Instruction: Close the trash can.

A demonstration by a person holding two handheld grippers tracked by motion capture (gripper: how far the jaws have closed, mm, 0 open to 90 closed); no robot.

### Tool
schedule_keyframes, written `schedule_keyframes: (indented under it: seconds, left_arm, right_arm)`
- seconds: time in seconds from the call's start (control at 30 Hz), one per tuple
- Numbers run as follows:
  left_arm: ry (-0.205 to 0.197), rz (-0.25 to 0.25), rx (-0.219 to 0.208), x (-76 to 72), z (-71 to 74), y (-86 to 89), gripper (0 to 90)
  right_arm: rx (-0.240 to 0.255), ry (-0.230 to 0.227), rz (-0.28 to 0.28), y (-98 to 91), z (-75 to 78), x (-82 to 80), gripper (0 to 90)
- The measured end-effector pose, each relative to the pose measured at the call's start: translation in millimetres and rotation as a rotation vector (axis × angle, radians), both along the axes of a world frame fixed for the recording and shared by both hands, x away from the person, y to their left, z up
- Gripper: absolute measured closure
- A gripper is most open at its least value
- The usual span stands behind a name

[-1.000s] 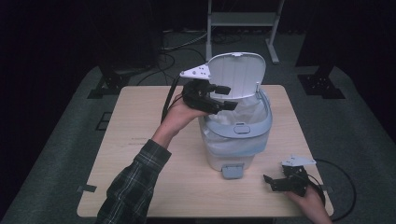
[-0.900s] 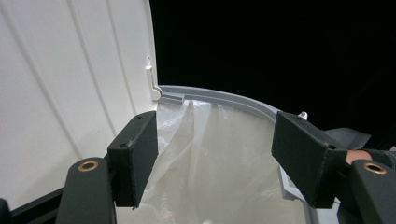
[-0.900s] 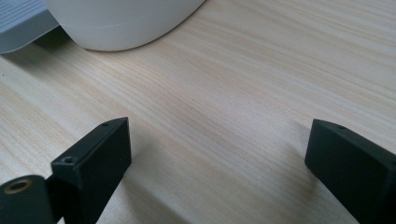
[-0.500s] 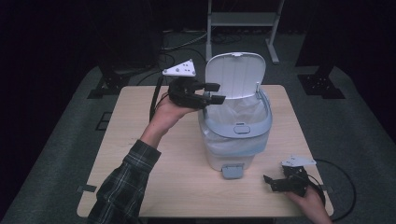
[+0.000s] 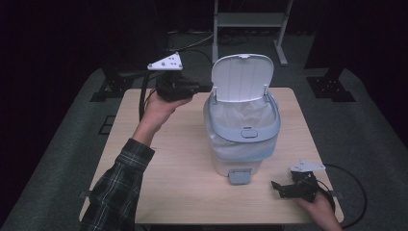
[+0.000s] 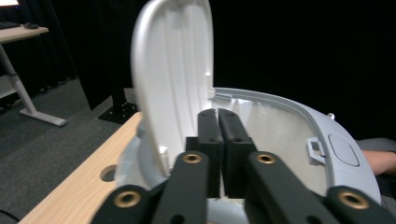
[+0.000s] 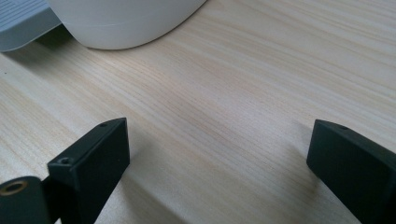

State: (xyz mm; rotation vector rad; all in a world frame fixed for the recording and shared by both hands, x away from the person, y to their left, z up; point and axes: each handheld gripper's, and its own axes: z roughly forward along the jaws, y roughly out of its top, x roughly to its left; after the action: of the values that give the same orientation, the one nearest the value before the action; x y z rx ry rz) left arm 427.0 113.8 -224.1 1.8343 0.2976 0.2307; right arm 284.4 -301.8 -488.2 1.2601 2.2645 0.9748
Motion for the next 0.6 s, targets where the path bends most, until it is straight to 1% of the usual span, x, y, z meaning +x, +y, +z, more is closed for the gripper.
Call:
schedule_keyframes:
  seconds: [0.03,0.13,0.3,0.4,0.43,0.6]
  left_arm:
    - [-0.001,0.009,0.004,2.1,1.5,2.0,90.0]
    - [0.001,0.032,-0.001,8.8,5.8,7.2,90.0]
    - [0.001,0.067,-0.019,22.4,8.7,11.3,90.0]
    - [0.007,0.087,-0.036,32.1,8.0,11.8,90.0]
    - [0.017,0.091,-0.041,35.7,7.1,11.6,90.0]
    - [0.033,0.097,-0.037,51.2,1.4,6.5,90.0]
  right_arm:
    - [0.0,0.0,0.0,0.0,0.0,0.0,4.8]
    - [0.001,0.002,0.0,0.3,0.0,0.0,4.4]
    - [0.0,0.001,0.001,0.3,0.0,0.0,4.4]
    - [0.001,0.002,0.001,0.3,0.0,0.0,4.3]
    - [0.001,0.002,0.001,0.3,0.0,0.0,4.4]
    - [0.0,0.002,0.001,0.3,0.0,0.0,4.3]
